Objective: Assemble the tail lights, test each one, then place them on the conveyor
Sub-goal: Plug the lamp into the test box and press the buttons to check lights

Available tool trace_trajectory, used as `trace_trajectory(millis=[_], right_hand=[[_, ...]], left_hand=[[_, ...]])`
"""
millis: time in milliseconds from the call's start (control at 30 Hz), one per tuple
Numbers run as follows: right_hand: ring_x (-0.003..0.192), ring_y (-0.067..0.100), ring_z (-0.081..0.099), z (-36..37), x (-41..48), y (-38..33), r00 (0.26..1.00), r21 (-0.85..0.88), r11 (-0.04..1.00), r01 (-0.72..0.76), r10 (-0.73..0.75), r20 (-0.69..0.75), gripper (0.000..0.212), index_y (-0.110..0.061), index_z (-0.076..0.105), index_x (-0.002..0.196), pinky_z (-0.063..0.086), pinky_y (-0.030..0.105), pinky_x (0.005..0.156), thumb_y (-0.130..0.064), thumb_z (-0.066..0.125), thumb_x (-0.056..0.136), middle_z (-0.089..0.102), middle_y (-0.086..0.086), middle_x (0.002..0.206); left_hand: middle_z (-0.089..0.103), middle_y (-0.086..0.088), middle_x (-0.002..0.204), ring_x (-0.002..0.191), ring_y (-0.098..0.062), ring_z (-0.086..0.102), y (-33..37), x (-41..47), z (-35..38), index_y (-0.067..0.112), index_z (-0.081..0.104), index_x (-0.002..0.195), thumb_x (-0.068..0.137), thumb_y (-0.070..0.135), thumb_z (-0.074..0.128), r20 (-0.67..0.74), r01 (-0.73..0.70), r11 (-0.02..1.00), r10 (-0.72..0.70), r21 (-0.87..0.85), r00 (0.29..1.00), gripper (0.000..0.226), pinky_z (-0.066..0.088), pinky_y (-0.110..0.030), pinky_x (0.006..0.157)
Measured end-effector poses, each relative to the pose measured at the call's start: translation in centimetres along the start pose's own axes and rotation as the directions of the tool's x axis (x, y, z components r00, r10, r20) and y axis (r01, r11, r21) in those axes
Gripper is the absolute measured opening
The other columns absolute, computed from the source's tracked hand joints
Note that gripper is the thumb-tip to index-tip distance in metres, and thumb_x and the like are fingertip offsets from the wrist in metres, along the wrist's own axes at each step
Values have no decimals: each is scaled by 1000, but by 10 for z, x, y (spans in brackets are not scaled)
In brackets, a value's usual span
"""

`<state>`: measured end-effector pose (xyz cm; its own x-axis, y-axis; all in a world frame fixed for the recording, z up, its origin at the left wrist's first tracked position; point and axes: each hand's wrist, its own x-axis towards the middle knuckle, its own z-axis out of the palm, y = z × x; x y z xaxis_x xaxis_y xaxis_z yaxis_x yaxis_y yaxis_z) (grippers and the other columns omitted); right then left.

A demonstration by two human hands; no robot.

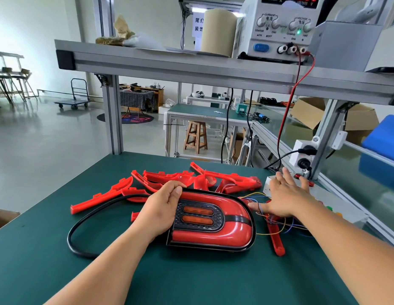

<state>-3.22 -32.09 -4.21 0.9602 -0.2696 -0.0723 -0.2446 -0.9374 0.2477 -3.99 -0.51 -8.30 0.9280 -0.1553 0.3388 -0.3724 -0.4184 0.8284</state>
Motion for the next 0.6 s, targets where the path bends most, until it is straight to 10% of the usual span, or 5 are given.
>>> trace_trajectory(millis=[600], right_hand=[[150,18,-14,-3,3,2,1000,54,998,9,-10,19,169,-14,12,155,-4,59,113,-109,5,15,5,2,165]], left_hand=[[67,-5,87,78,-20,58,0,0,0,37,58,102,103,27,40,-21,-32,999,33,4,999,20,39,-12,60]])
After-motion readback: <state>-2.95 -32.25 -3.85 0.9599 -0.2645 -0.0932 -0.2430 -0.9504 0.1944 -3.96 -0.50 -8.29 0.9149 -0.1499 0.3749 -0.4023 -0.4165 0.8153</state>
